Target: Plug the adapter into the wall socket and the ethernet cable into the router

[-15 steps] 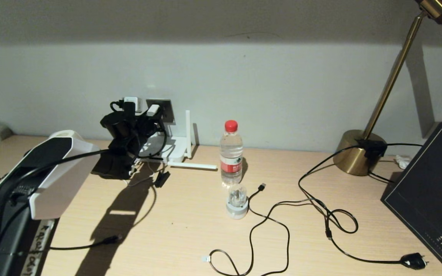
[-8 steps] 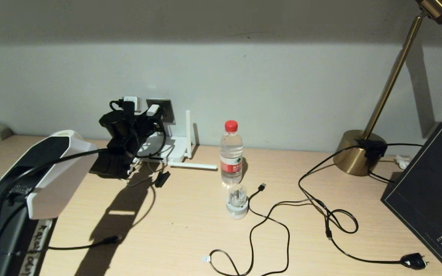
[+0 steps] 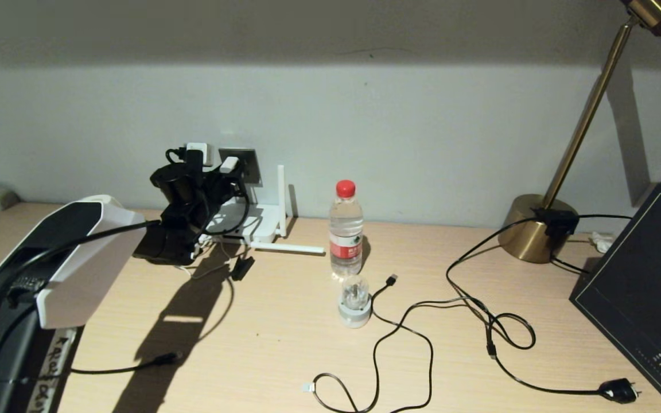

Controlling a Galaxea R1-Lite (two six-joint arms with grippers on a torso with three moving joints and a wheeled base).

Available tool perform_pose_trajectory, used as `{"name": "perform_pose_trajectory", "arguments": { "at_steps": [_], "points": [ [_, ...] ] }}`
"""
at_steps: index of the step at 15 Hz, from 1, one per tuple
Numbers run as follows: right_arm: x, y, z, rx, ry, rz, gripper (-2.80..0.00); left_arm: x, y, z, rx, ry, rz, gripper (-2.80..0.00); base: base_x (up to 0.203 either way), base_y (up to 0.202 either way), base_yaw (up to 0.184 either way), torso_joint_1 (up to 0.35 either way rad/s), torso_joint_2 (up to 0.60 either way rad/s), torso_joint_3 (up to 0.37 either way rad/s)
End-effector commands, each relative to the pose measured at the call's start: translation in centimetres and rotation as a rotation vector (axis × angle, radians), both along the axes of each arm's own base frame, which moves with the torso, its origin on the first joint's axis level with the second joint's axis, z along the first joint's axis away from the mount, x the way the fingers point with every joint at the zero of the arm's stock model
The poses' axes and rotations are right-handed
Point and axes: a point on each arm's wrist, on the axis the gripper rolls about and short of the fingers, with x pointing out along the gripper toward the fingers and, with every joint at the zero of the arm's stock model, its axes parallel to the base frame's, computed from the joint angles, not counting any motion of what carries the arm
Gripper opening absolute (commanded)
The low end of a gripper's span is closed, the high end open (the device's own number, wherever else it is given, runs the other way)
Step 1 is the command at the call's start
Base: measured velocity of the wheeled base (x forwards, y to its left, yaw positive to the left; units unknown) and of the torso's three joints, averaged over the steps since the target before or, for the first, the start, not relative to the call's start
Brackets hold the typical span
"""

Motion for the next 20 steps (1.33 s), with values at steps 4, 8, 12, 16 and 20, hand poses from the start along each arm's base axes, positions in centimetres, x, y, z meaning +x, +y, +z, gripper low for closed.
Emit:
{"name": "perform_pose_trajectory", "arguments": {
  "at_steps": [4, 8, 12, 16, 20],
  "points": [
    [0.3, 0.0, -1.0, -0.001, 0.036, 0.001, -2.8, 0.1, -0.2, -0.5, -0.01, 0.002, 0.029, -2.8, 0.0, 0.0, 0.0, 0.0, 0.0, 0.0],
    [0.3, 0.0, -1.0, -0.001, 0.036, 0.001, -2.8, 0.1, -0.3, -0.3, -0.01, -0.001, 0.032, -2.8, 0.0, 0.0, 0.0, 0.0, 0.0, 0.0],
    [0.3, 0.0, -1.0, -0.001, 0.036, 0.001, -2.8, 0.0, -0.5, 0.1, -0.011, -0.009, 0.031, -2.8, 0.0, 0.0, 0.0, 0.0, 0.0, 0.0],
    [0.3, 0.0, -1.0, -0.001, 0.036, 0.001, -2.8, -0.1, -1.0, 0.1, -0.008, 0.0, 0.021, -2.8, 0.0, 0.0, 0.0, 0.0, 0.0, 0.0],
    [0.3, 0.0, -1.0, -0.001, 0.036, 0.001, -2.8, -0.2, -1.5, 0.3, -0.005, 0.009, 0.012, -2.8, 0.0, 0.0, 0.0, 0.0, 0.0, 0.0]
  ]
}}
